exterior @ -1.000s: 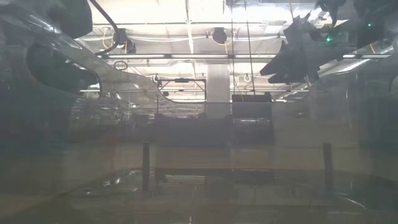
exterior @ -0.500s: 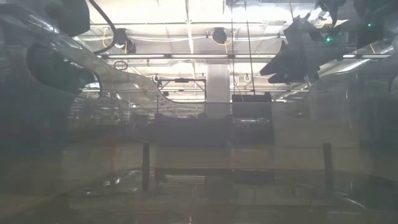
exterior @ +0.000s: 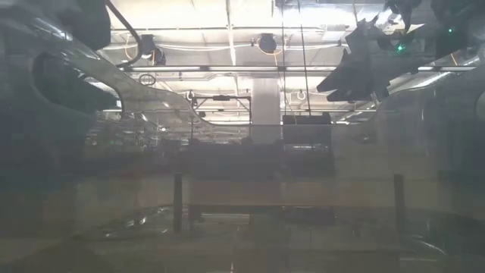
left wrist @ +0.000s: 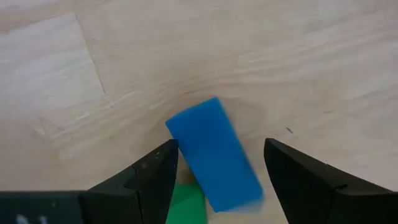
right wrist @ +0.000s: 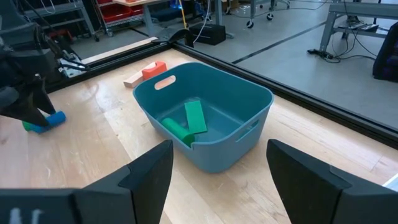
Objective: Sort & place blocks by color
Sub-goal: Put the top left blue block into the black bin
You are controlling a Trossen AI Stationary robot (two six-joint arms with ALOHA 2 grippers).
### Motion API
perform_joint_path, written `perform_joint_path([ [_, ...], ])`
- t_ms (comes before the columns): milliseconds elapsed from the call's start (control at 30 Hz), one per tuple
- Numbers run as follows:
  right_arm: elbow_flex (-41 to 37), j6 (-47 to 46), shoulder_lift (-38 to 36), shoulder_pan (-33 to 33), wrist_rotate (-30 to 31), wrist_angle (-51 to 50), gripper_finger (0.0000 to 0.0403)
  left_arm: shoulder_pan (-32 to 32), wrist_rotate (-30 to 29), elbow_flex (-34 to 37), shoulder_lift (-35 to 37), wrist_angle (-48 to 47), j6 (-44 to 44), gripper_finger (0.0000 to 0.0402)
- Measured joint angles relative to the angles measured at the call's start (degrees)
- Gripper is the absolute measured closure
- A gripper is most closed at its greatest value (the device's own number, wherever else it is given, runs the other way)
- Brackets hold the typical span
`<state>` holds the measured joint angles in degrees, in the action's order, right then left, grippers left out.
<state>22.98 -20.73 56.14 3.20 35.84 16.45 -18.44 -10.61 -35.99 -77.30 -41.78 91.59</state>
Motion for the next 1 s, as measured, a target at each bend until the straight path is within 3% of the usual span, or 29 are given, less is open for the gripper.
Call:
perform_joint_path([
  [400,0.0,0.0,0.0,0.0,0.0,0.0,0.0153,0.0,-2.9,-0.1,-4.8,3.3,-3.9,0.0206],
  [733,0.0,0.0,0.0,0.0,0.0,0.0,0.0153,0.4,-3.8,-0.1,-4.7,2.0,-8.3,0.0346],
  [1000,0.0,0.0,0.0,0.0,0.0,0.0,0.0153,1.9,-3.6,-0.2,-4.7,2.6,-14.3,0.0346],
])
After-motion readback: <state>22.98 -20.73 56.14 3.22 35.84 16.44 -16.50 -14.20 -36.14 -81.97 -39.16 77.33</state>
